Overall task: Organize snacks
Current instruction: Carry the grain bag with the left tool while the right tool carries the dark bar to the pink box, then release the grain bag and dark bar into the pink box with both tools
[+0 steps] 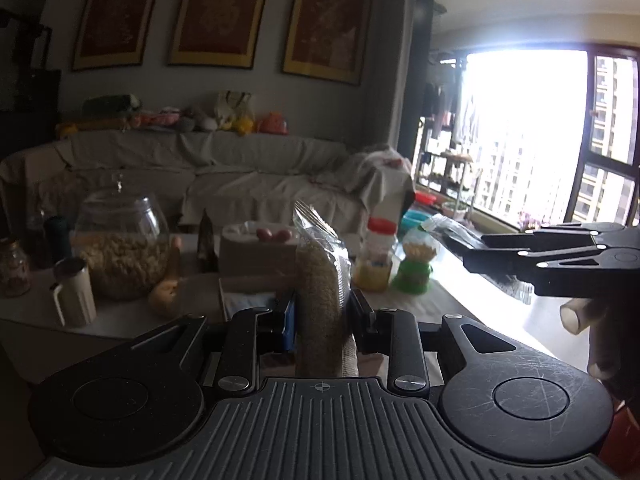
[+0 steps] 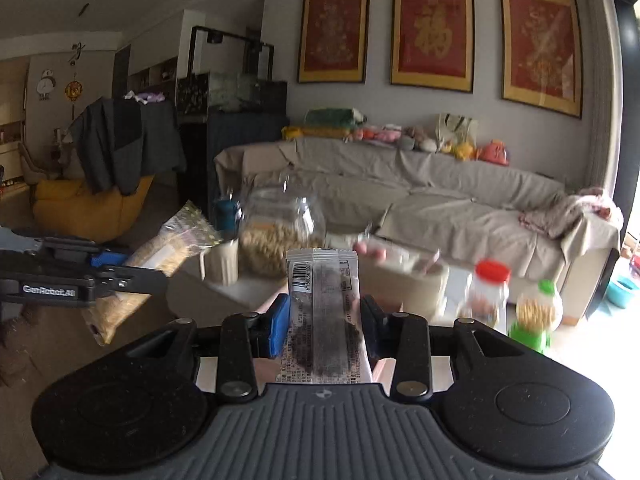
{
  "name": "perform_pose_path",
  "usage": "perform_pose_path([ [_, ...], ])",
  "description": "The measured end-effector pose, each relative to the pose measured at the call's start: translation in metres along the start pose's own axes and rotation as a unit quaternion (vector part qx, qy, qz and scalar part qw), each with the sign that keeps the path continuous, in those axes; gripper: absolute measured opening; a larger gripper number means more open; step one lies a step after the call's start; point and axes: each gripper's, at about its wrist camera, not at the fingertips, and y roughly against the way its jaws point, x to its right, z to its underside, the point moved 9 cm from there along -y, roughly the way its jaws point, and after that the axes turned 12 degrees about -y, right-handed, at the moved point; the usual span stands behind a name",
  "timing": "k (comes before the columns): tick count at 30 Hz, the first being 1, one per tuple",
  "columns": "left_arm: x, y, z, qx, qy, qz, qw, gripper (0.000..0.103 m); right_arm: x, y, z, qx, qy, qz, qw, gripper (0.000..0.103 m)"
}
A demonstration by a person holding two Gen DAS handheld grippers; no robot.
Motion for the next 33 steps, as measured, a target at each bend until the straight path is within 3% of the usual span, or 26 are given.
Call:
perform_pose_path([
  [4,-0.009,-0.059,-0.010,-0.015,0.045,0.030,0.9984,0.032,0.005,-0.022,-0.031,0.014,-0.007,0.028,0.999,0.037],
  [9,-0.006,-0.153,0.007,-0.040,0.099,0.072,0.9918,0.032,0.023,-0.054,-0.041,-0.001,-0.012,0.064,0.998,0.038],
  [12,-0.002,-0.209,0.038,-0.098,0.122,0.114,0.9810,0.033,0.035,-0.076,-0.035,-0.019,-0.014,0.086,0.996,0.037],
  [14,-0.003,-0.234,0.065,-0.139,0.116,0.100,0.9785,0.033,0.045,-0.089,-0.028,-0.038,-0.024,0.099,0.994,0.037],
  [15,-0.008,-0.239,0.073,-0.140,0.108,0.083,0.9808,0.033,0.049,-0.096,-0.024,-0.047,-0.029,0.102,0.993,0.037],
  [20,-0.037,-0.220,0.069,-0.088,0.120,0.041,0.9880,0.033,0.068,-0.129,0.000,-0.090,-0.073,0.095,0.989,0.037],
  [25,-0.057,-0.177,0.069,-0.091,0.094,-0.013,0.9913,0.033,0.068,-0.183,0.019,-0.147,-0.151,0.050,0.976,0.038],
  [28,-0.060,-0.156,0.082,-0.099,0.102,-0.007,0.9899,0.033,0.061,-0.219,0.040,-0.190,-0.196,0.026,0.962,0.038],
  [33,-0.057,-0.145,0.098,-0.115,0.103,-0.005,0.9880,0.033,0.051,-0.274,0.057,-0.212,-0.199,0.033,0.956,0.040],
])
